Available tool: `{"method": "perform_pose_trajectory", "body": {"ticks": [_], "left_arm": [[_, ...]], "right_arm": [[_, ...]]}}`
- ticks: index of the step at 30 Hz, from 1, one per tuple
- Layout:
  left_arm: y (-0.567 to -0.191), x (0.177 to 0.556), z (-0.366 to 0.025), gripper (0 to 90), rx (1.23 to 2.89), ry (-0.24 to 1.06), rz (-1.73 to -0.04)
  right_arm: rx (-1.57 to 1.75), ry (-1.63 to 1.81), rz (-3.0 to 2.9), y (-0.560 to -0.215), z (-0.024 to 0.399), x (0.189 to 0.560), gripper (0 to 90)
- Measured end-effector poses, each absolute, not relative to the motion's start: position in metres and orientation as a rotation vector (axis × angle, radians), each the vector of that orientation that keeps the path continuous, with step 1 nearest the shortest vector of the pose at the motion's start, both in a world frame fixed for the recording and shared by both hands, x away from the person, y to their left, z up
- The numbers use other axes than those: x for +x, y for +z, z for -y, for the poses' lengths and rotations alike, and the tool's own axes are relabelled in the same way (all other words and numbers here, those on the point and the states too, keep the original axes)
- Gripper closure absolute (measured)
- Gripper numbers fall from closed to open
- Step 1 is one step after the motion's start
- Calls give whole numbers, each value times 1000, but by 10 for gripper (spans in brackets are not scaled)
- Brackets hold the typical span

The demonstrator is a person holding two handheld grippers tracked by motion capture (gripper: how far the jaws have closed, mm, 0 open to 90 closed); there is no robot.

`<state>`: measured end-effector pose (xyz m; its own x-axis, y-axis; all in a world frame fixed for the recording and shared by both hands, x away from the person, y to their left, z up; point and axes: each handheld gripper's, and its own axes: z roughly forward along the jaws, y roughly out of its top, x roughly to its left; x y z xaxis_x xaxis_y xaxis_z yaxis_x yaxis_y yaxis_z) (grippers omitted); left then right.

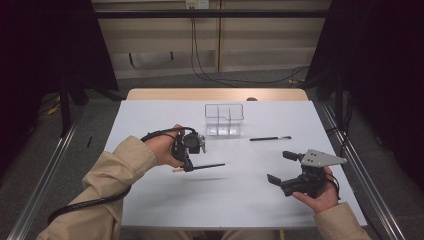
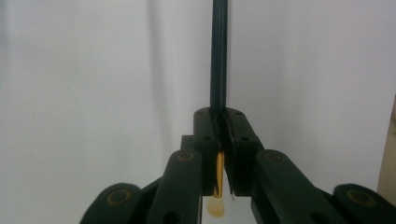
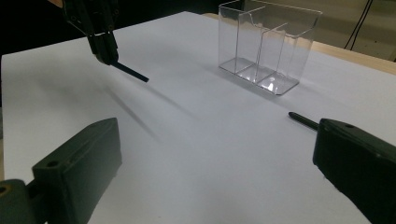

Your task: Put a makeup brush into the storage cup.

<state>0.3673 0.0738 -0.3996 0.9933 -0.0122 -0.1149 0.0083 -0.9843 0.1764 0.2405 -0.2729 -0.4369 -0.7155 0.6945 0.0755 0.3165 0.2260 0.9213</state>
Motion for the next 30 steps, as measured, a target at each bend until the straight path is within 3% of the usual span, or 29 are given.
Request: {"method": "perform_pose_trajectory", "body": {"ticks": [30], "left_arm": [[-399,358,-36,846,2973,-185,98]], "right_arm": [[866,1342,-2431,-427,242,263,9]]}}
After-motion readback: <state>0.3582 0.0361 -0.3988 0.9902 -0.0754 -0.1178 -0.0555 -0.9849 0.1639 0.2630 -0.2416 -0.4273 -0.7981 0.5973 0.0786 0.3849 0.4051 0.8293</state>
